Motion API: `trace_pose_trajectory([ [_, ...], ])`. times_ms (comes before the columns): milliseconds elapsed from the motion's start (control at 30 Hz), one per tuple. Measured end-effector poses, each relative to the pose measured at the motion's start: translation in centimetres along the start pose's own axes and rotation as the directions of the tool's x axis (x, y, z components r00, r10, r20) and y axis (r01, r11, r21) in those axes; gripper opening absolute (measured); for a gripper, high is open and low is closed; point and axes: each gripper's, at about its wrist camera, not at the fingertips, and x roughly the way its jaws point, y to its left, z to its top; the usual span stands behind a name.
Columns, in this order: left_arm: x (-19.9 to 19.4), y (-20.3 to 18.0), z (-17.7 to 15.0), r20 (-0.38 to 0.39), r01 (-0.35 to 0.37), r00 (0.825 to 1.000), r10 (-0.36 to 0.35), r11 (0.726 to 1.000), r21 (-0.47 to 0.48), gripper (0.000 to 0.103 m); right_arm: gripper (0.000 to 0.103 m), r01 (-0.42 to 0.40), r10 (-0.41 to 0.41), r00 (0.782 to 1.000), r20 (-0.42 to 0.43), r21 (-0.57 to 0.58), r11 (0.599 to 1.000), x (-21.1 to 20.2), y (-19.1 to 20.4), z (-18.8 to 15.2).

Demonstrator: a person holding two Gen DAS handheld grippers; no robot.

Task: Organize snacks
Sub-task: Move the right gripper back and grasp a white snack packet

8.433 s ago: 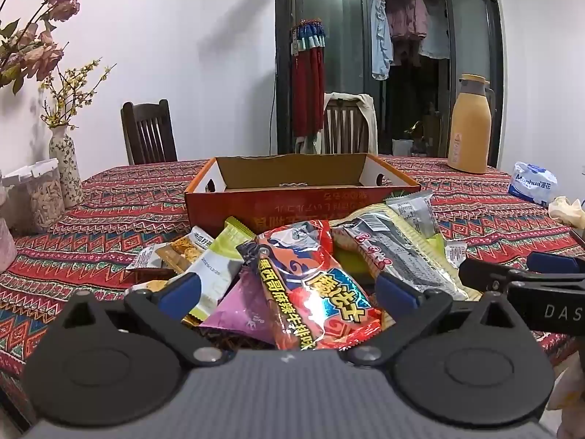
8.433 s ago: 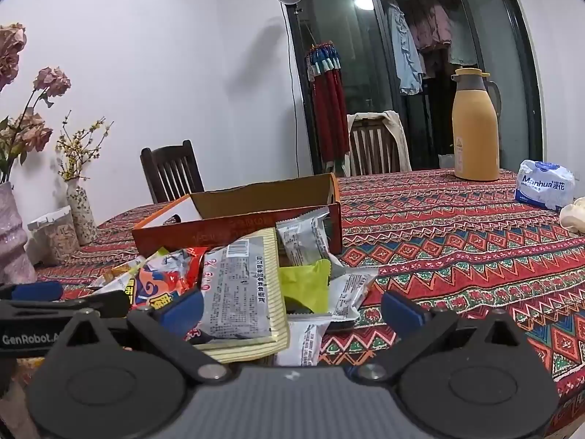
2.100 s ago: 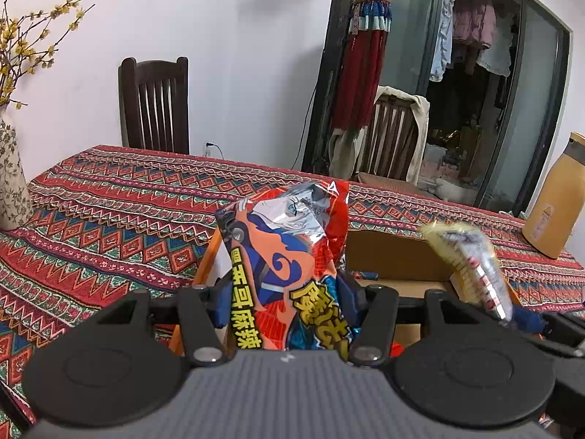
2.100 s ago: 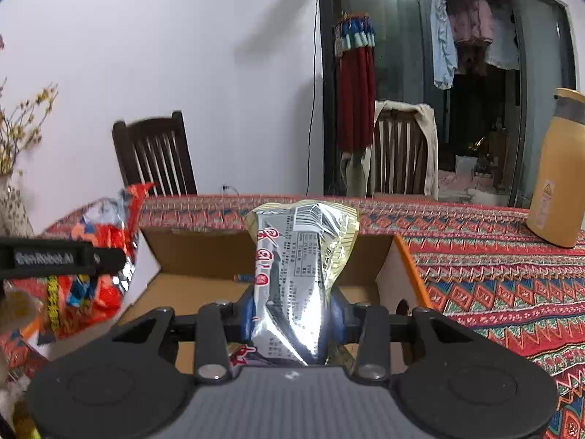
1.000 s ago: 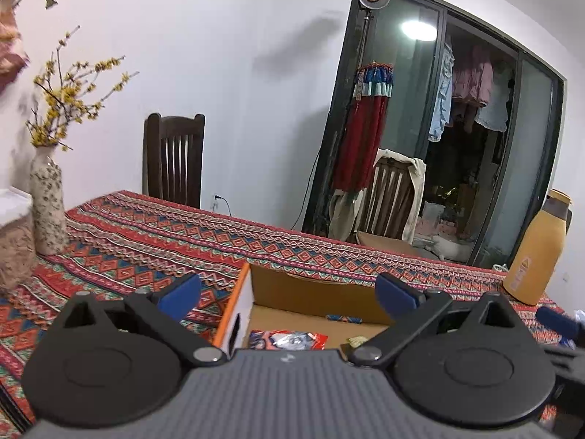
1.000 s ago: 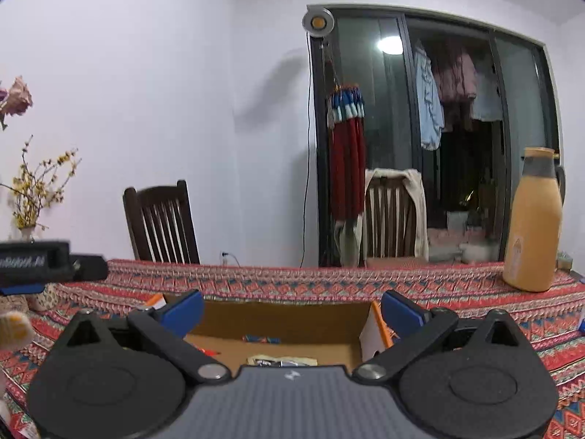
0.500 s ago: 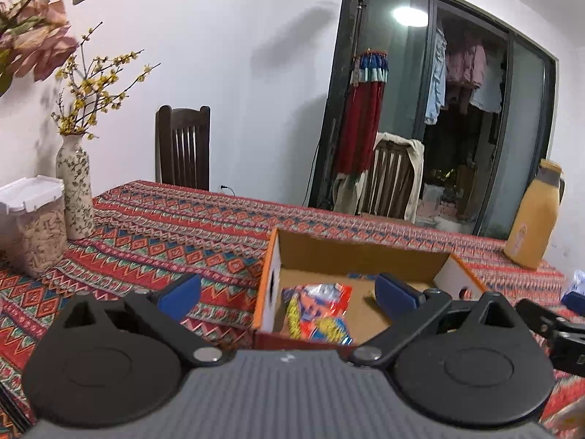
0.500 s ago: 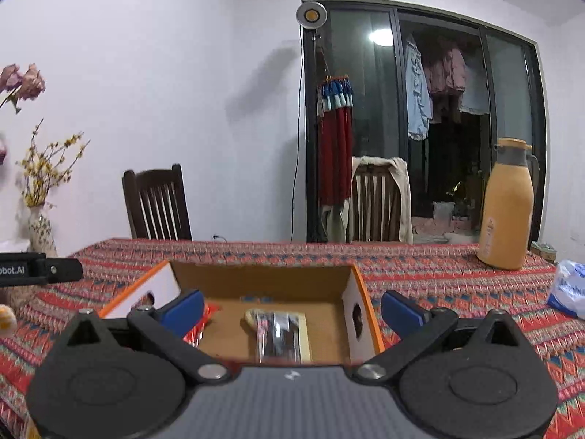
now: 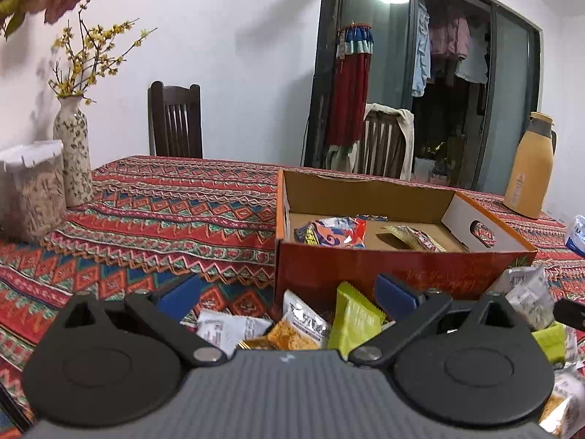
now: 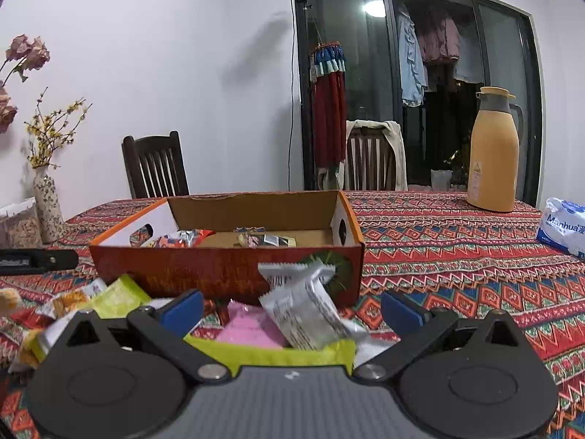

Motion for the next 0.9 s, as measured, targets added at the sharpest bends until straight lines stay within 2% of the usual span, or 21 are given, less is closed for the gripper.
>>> trace_pose_trajectory([
  [233,0.4,0.2,-0.5,0.019,0.011,1.0,-0.011,1.0,-0.012,0.103,0.103,0.026,-0.027,0.999,-0.034,-0.005,1.0,0.1,-0.8,-1.7],
  [700,0.4,0.4,-0.6,0.016,-0.004,1.0,0.005,1.0,-0.03,0.103,0.103,0.023,-0.023,0.998,-0.064,0.002,1.0,-0.2,-1.5,-1.9],
  [800,0.4,0.6,-0.6,0.017,-0.005,1.0,0.006,0.999,-0.04,0.103,0.101,0.026,-0.025,0.997,-0.079,0.005,1.0,-0.3,-1.8,-2.1],
  [900,0.5,0.7,-0.5,0.013,-0.005,1.0,0.006,0.999,-0.042,0.103,0.094,0.019,-0.019,0.996,-0.09,0.004,1.0,-0.2,-1.8,-2.2],
])
